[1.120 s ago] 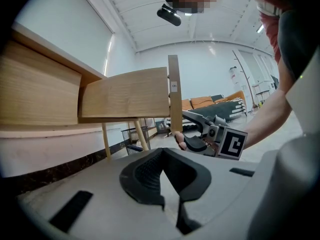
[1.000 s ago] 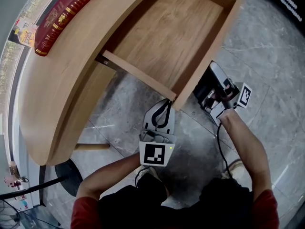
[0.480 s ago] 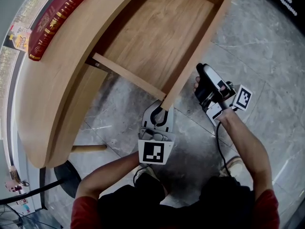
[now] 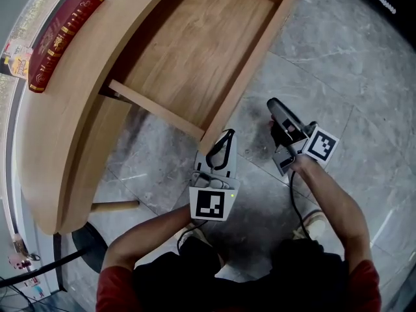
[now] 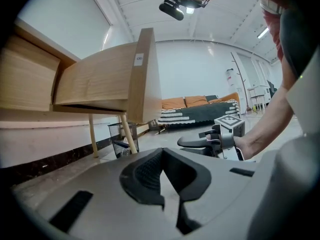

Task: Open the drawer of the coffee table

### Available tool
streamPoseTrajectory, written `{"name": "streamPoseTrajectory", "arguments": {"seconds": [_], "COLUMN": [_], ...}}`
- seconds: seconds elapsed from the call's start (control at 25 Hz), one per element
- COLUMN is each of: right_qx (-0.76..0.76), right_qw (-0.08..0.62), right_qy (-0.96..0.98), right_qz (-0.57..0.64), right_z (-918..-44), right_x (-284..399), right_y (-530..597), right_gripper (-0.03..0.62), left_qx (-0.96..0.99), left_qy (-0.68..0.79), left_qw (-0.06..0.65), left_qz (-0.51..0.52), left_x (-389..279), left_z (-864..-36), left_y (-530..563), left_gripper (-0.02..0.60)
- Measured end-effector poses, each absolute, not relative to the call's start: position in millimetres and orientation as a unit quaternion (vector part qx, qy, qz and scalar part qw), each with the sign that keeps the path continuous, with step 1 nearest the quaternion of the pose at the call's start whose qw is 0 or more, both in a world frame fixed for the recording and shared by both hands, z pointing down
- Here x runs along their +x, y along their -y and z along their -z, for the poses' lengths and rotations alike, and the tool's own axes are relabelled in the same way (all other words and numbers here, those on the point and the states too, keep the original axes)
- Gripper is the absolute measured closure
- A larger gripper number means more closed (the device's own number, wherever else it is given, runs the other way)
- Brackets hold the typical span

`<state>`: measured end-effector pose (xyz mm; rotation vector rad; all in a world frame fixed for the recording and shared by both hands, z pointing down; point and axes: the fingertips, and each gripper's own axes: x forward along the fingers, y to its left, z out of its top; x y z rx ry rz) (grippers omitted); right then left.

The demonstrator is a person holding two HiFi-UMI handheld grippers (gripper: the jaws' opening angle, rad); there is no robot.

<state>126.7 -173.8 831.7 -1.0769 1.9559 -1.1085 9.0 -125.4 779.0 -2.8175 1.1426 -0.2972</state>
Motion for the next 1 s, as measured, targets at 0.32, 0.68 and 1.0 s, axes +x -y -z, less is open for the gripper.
{"name": "streamPoseTrajectory", "arguments": {"seconds": [0.32, 0.68, 1.0], "right_qx": [-0.536, -0.655, -0.675], "right_qw": [0.189, -0.007, -0.051], "right_qy": [-0.740, -0.739, -0.734], "right_qz": [0.360, 0.159, 0.059], "right_z": [-861, -842, -826], "right_x": [161, 173, 165], "right_y": [147, 114, 106], "right_gripper": [0.454, 0.470, 0.473], "left_qx": [-0.926, -0.928, -0.926], "left_qy": [-0.358, -0.352, -0.352], "left_qw": [0.048, 0.046, 0.049], "left_qz": [0.110, 0.114, 0.127], "left_x": [29, 37, 33], "left_z": [-786, -792, -802], "left_y": [125, 128, 130], "left_gripper": [0.574, 0.574, 0.575]}}
